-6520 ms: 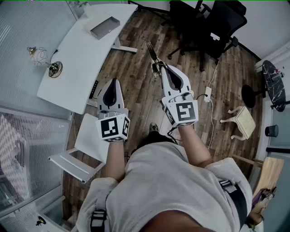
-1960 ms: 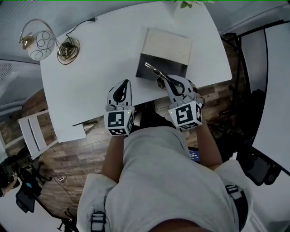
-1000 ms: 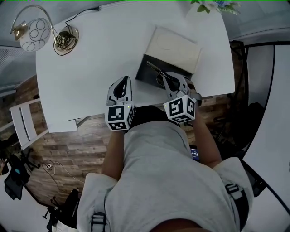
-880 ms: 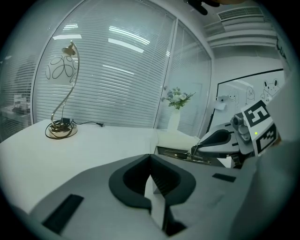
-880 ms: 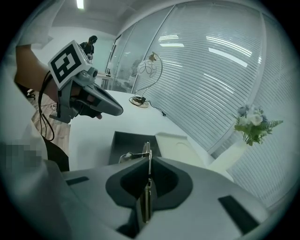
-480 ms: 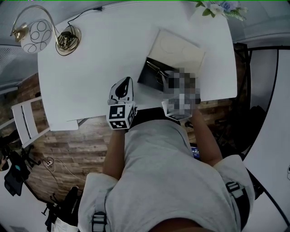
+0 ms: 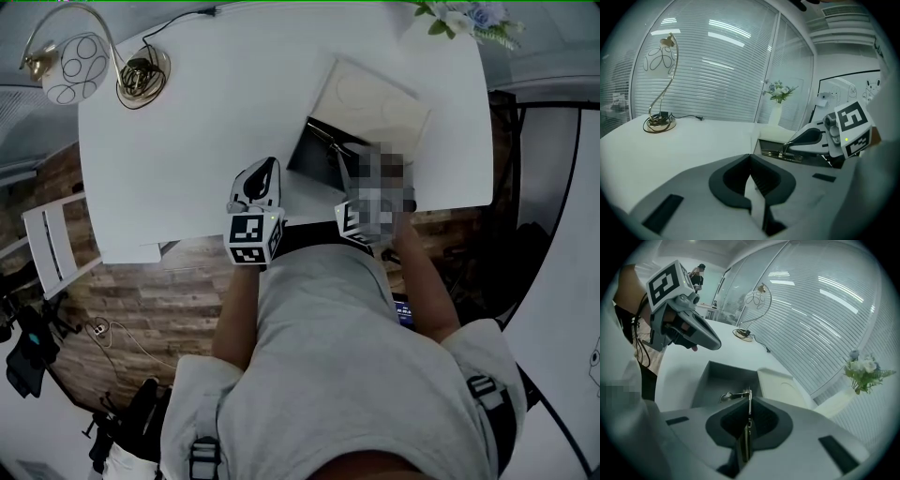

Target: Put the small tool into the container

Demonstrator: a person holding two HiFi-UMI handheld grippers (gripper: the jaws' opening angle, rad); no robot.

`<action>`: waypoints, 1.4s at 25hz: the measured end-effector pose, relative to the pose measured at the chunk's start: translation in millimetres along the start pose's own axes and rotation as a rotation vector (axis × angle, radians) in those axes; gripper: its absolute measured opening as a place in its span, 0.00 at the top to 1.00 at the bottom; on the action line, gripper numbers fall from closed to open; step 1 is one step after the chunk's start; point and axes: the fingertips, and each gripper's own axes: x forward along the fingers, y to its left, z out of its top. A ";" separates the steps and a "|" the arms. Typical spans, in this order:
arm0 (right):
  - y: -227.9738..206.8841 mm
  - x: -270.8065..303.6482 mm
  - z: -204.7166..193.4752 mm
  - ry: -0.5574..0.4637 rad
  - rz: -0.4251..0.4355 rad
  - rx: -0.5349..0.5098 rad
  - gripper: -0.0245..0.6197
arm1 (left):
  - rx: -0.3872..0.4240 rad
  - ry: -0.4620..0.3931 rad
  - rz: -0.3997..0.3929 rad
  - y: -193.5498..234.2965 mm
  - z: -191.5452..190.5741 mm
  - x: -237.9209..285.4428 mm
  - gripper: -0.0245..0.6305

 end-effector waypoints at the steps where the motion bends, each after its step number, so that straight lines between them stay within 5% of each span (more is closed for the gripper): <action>1: 0.0 0.9 0.6 -0.001 0.000 0.004 0.92 | 0.000 0.000 0.001 0.7 0.3 0.2 0.93; 23: 2.6 10.7 -3.6 0.055 -0.024 -0.056 0.92 | -0.003 0.042 -0.023 3.6 -9.3 4.1 0.93; 35: 12.2 13.0 -6.5 0.111 0.082 0.012 0.91 | 0.024 0.065 -0.072 -3.4 -9.2 -6.2 0.93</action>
